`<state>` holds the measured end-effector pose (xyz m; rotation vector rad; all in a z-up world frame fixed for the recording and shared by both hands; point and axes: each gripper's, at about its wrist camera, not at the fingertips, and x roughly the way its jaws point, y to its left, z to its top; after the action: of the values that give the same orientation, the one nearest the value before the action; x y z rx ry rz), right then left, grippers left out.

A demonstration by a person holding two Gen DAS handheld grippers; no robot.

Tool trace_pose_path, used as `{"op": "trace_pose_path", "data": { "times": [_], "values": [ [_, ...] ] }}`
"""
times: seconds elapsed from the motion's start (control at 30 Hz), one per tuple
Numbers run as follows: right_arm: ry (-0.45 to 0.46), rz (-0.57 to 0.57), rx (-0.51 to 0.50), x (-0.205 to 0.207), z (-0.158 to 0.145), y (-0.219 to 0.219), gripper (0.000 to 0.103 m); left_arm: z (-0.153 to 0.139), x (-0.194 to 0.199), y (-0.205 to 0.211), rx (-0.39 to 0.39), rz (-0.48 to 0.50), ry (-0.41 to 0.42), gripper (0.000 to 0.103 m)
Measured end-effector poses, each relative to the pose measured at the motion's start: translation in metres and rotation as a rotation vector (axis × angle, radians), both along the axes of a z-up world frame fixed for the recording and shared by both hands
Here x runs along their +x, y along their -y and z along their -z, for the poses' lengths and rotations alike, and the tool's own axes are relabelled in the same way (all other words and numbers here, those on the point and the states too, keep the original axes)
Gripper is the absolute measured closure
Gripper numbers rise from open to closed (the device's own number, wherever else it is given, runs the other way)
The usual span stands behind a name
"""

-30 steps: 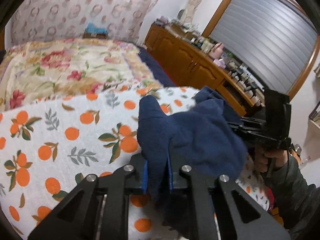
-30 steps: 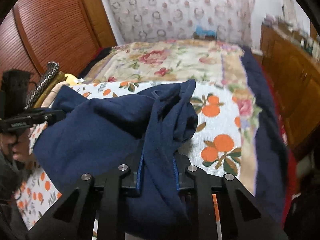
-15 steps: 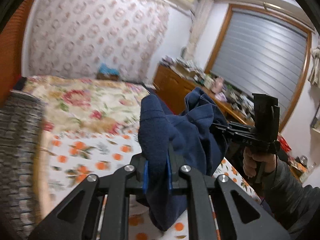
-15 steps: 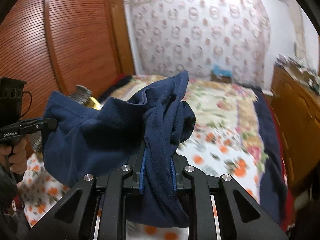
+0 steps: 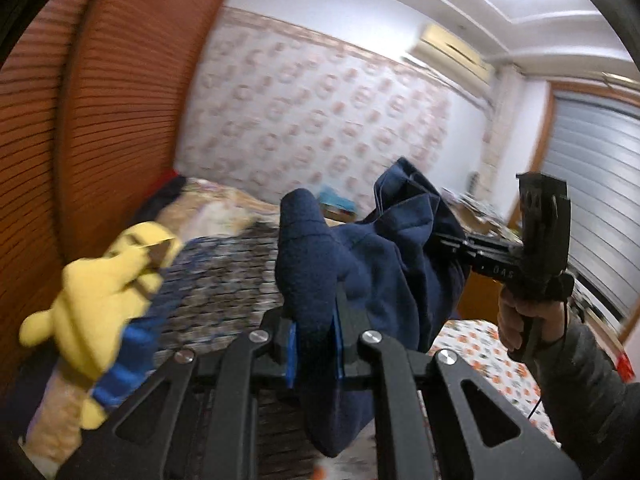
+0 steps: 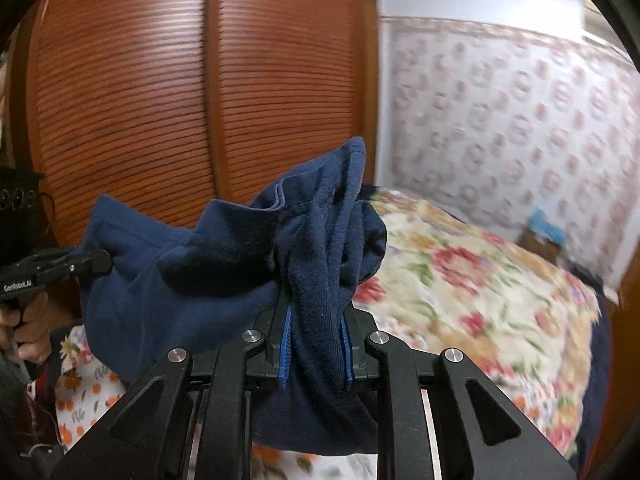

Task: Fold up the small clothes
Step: 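Carry the folded shirt with both tools onto the stack of clothes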

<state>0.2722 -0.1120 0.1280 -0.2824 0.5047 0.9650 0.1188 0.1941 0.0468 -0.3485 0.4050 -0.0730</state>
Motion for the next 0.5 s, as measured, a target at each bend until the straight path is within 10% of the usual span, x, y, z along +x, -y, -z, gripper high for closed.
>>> {"op": "trace_pose_path", "data": {
  "times": [0.5],
  "values": [
    [0.011, -0.147, -0.172, 0.034, 0.069, -0.191, 0.087, 0.110, -0.044, -0.050, -0.099, -0.211, -0.077, 0.093]
  ]
}}
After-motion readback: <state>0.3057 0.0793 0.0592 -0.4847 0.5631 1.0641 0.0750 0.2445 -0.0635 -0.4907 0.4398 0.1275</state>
